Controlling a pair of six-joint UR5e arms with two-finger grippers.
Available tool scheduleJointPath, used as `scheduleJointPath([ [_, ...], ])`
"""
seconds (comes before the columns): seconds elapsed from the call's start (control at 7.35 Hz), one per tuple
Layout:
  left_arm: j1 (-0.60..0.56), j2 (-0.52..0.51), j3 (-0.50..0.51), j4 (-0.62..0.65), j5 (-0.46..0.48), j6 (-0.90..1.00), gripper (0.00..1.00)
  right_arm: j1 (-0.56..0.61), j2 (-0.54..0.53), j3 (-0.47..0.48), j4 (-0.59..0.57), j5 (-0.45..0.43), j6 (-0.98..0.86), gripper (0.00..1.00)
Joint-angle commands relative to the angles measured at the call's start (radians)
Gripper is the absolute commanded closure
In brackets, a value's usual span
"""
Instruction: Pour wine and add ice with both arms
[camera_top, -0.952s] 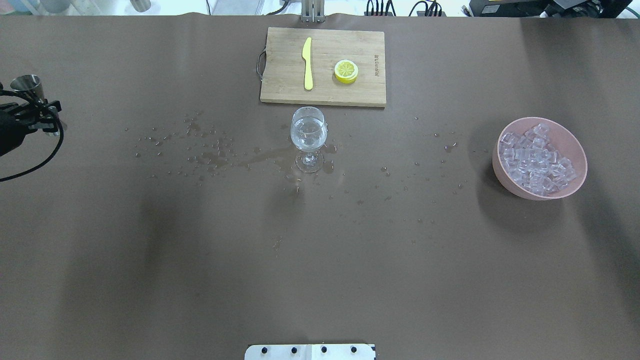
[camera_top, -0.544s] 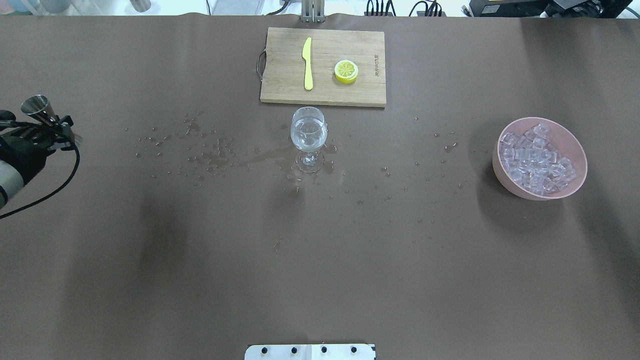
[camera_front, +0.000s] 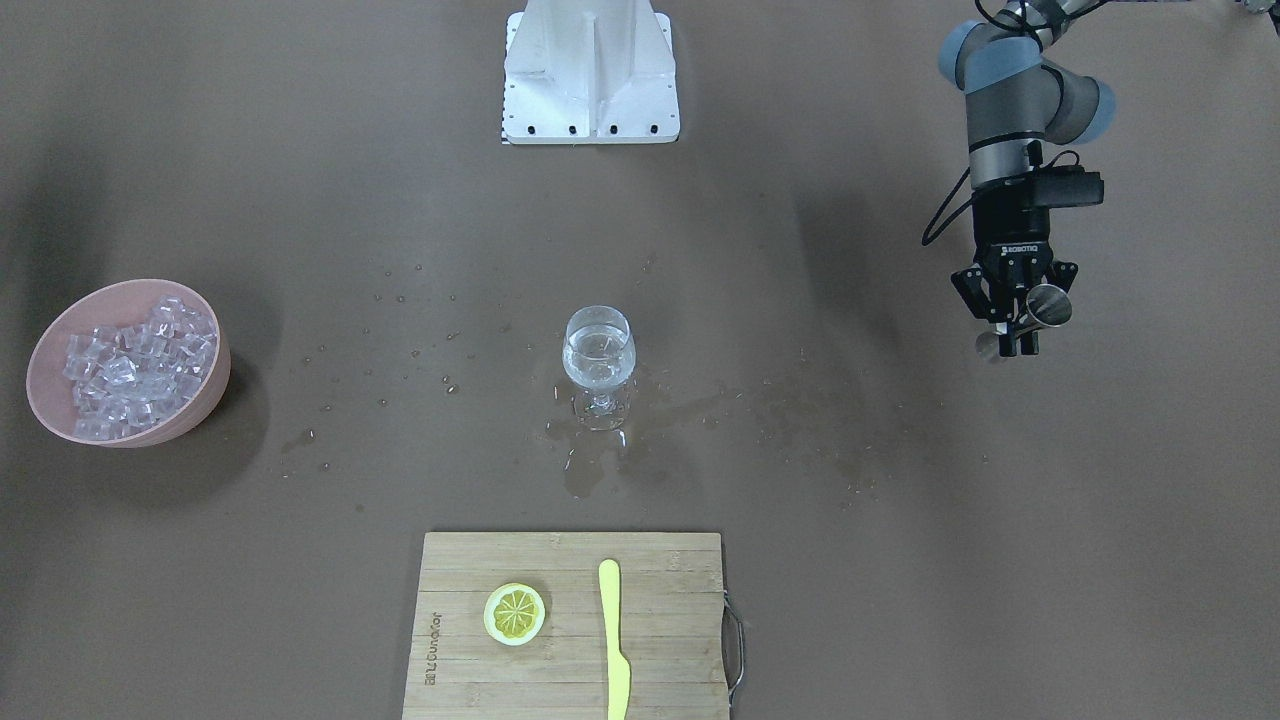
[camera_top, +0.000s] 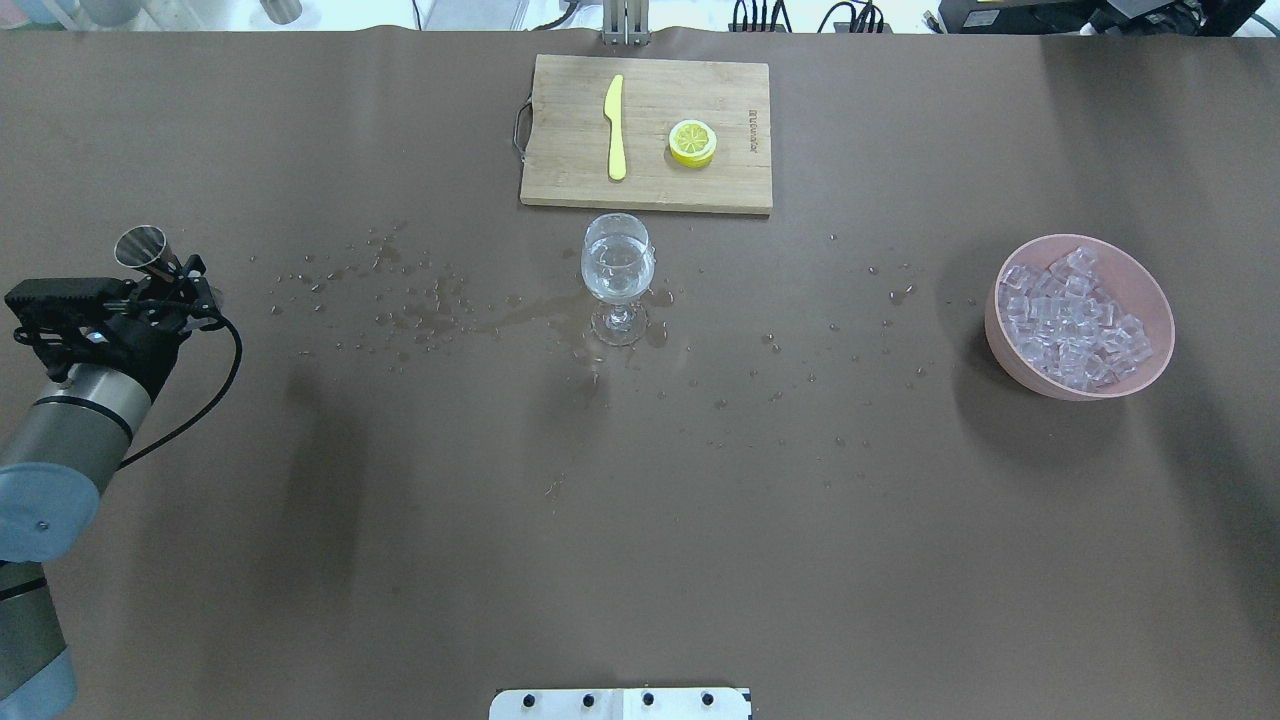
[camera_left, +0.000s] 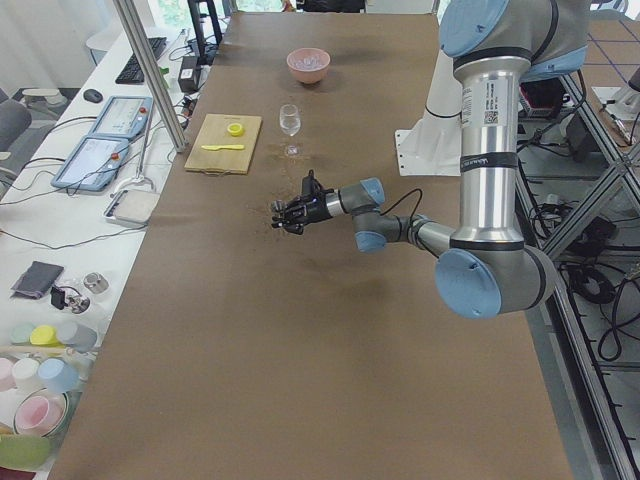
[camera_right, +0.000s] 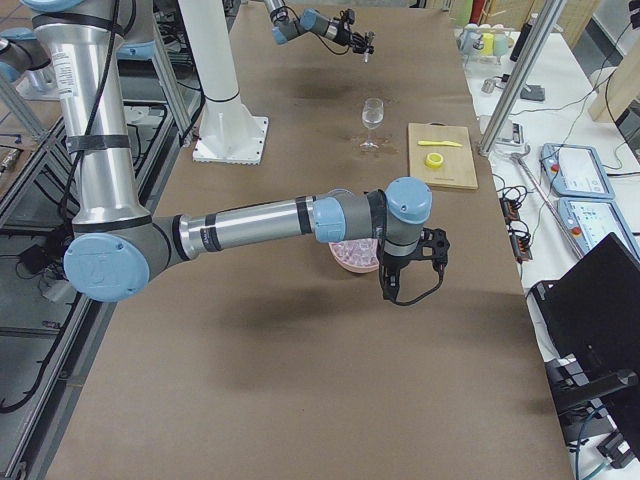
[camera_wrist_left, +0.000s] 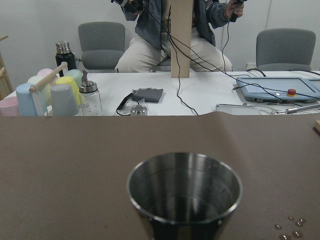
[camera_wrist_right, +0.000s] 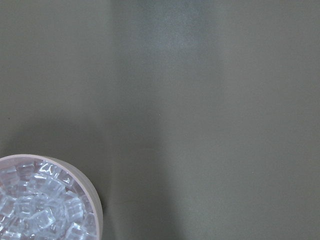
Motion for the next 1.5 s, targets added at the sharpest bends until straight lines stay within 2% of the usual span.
scheduleJointPath([
  [0.0, 0.050, -0.026, 0.047, 0.001, 0.069, -0.019, 1.00, 0.000, 0.000, 0.001, 0.001, -0.001, 0.000, 0.00],
  [0.41, 0.149, -0.034, 0.094, 0.001, 0.158, -0.084, 1.00, 0.000, 0.000, 0.001, 0.000, -0.001, 0.000, 0.00],
  [0.54, 0.156, -0.085, 0.102, 0.003, 0.167, -0.103, 1.00, 0.000, -0.002, -0.001, 0.000, -0.002, 0.000, 0.00],
  [1.36, 0.156, -0.092, 0.140, 0.000, 0.167, -0.123, 1.00, 0.000, 0.000, 0.001, 0.000, -0.002, 0.000, 0.00],
])
